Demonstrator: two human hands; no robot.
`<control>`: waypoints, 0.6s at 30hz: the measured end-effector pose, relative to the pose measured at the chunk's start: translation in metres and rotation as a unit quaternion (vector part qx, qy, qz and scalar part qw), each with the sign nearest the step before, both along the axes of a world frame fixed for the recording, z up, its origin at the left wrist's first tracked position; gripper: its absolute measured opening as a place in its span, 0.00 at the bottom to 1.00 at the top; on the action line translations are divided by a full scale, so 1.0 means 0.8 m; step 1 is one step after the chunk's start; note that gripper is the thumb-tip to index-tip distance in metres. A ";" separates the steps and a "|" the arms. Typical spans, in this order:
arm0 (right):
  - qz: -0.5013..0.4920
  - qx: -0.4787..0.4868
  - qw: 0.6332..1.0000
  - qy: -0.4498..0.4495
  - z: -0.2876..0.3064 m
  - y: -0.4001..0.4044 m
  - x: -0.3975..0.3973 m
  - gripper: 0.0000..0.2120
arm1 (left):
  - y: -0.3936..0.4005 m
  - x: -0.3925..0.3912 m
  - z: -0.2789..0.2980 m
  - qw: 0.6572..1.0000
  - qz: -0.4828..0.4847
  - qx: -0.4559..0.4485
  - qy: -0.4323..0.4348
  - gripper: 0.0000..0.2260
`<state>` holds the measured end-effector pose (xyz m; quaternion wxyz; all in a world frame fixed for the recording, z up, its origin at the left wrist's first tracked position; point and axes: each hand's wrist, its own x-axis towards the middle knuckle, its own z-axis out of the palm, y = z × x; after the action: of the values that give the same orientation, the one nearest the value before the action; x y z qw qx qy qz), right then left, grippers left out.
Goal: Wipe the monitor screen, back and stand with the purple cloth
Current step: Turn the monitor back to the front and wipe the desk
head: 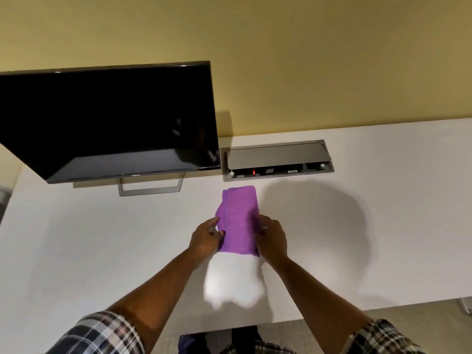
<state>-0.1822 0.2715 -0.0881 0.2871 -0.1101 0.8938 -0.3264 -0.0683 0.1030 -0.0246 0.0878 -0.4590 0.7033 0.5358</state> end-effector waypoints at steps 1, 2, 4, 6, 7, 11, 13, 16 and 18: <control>0.011 0.000 1.000 0.011 -0.002 -0.003 -0.002 0.23 | 0.003 -0.003 0.001 1.000 -0.002 0.003 -0.003 0.21; 0.019 0.000 1.000 0.022 0.005 -0.007 -0.003 0.19 | 0.006 -0.007 0.003 1.000 -0.009 0.002 -0.003 0.20; 0.041 0.003 0.998 0.043 0.018 -0.014 -0.008 0.18 | 0.009 -0.015 0.005 0.999 -0.034 -0.008 -0.005 0.20; 0.059 0.015 0.996 0.060 0.025 -0.020 -0.016 0.20 | 0.011 -0.025 0.010 0.999 -0.051 -0.015 -0.002 0.18; 0.065 0.019 0.996 0.062 0.027 -0.022 -0.019 0.20 | 0.011 -0.029 0.011 0.998 -0.056 -0.015 -0.001 0.15; 0.088 0.027 0.995 0.041 0.039 -0.022 -0.029 0.20 | 0.011 -0.033 0.013 0.998 -0.069 -0.009 0.007 0.06; 0.094 0.024 0.995 0.030 0.045 -0.018 -0.031 0.21 | 0.012 -0.028 0.014 0.998 -0.069 -0.009 0.012 0.05; 0.101 0.027 0.994 0.026 0.053 -0.011 -0.030 0.20 | 0.010 -0.016 0.016 0.997 -0.064 -0.025 0.022 0.06; 0.101 0.033 0.994 0.027 0.062 -0.008 -0.025 0.21 | 0.006 -0.009 0.018 0.995 -0.074 -0.069 0.018 0.07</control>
<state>-0.2023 0.2647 -0.0384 0.2979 -0.1992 0.8959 -0.2627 -0.0752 0.1074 -0.0104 0.0827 -0.4013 0.7722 0.4857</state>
